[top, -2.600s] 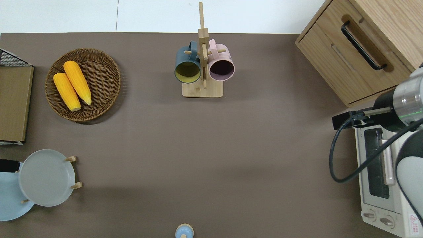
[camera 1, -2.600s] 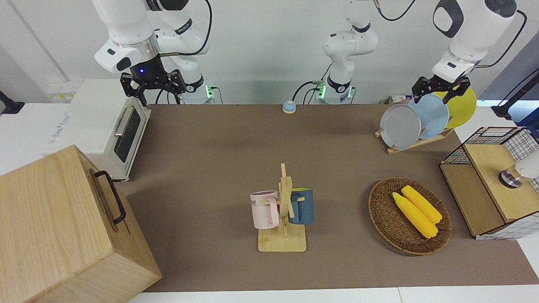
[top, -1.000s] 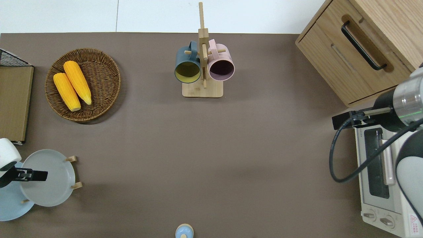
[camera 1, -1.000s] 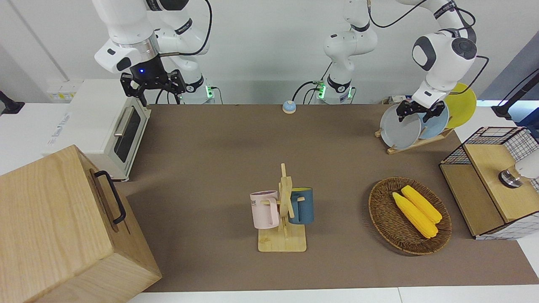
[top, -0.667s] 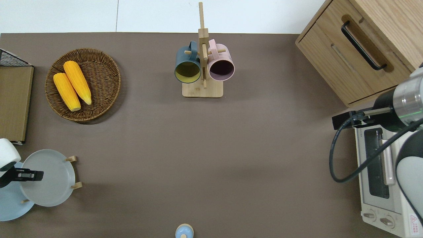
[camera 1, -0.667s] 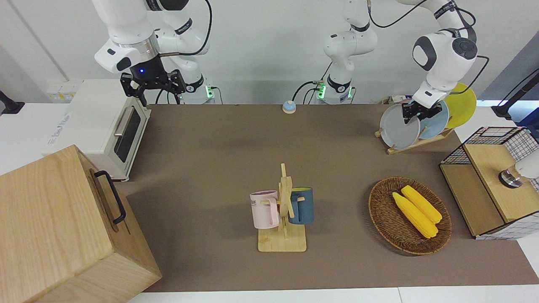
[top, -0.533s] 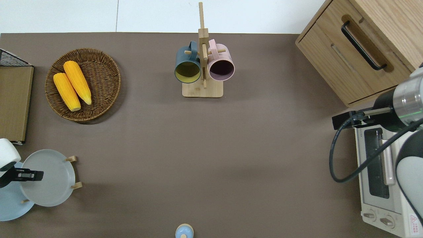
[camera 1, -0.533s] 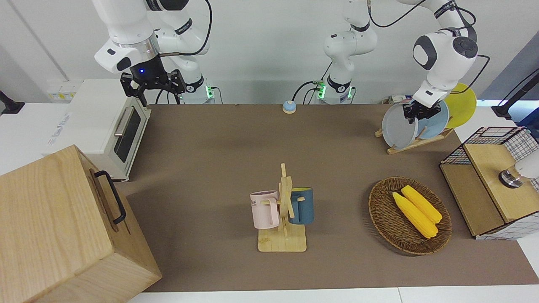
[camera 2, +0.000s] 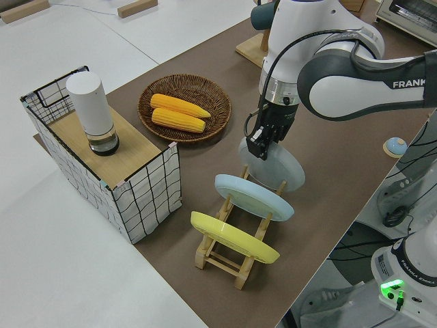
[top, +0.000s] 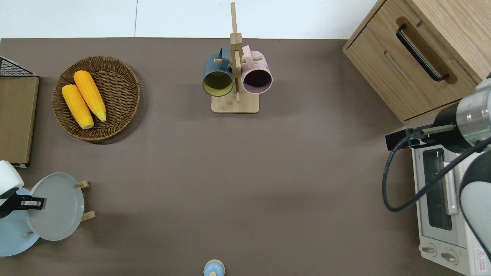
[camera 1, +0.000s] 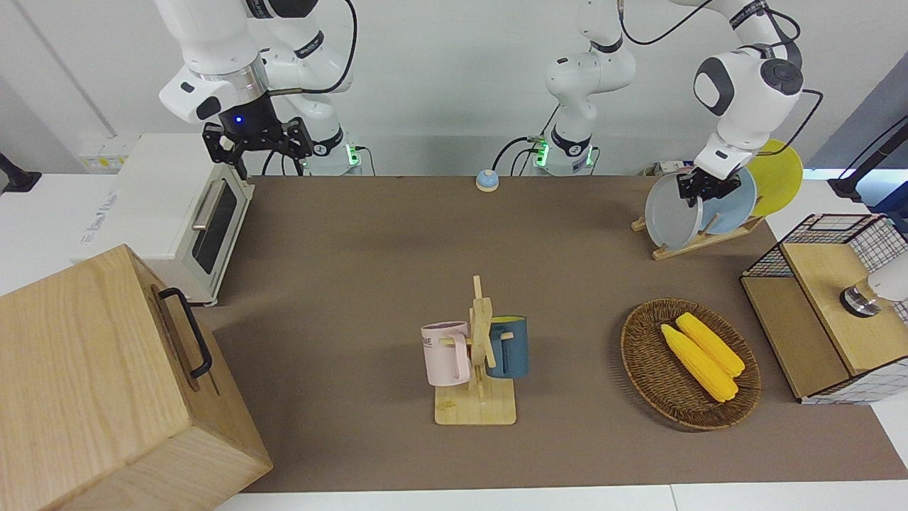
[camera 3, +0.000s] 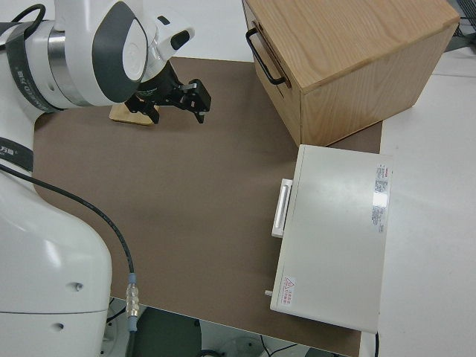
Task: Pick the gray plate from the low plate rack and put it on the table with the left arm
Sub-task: 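Lift the gray plate out of the rack and carry it toward the table center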
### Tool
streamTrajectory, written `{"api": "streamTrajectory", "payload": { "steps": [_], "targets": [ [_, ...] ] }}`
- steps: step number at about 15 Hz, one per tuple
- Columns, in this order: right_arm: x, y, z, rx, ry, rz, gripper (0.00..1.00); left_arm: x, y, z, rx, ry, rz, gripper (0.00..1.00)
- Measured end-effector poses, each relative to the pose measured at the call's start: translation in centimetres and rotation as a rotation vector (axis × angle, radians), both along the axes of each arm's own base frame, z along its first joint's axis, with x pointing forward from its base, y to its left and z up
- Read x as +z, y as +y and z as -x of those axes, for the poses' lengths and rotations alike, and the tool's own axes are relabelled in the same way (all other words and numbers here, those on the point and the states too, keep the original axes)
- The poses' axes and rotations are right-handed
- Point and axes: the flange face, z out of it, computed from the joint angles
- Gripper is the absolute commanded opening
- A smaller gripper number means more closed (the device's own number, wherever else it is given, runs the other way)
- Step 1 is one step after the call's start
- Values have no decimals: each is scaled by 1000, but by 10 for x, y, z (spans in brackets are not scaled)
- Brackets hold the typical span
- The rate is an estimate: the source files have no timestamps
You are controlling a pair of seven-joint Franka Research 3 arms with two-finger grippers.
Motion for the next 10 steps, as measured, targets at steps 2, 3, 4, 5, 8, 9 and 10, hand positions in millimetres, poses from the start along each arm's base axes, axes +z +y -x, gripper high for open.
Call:
{"api": "streamTrajectory", "payload": {
  "steps": [2, 3, 4, 5, 8, 9, 10],
  "targets": [
    [0, 0, 0, 0, 0, 0, 983, 23, -1, 1, 5, 15, -1, 0],
    [0, 0, 0, 0, 0, 0, 983, 36, -2, 1, 8, 20, -2, 0],
    [0, 0, 0, 0, 0, 0, 983, 60, -4, 1, 15, 18, -7, 0],
    [0, 0, 0, 0, 0, 0, 983, 83, -6, 1, 20, 16, -11, 0],
    [0, 0, 0, 0, 0, 0, 983, 126, -23, 2, 43, 30, -26, 0],
    [0, 0, 0, 0, 0, 0, 983, 142, -38, 2, 55, 41, -36, 0],
    [0, 0, 0, 0, 0, 0, 983, 150, -49, 3, 66, 52, -45, 0]
  ]
}}
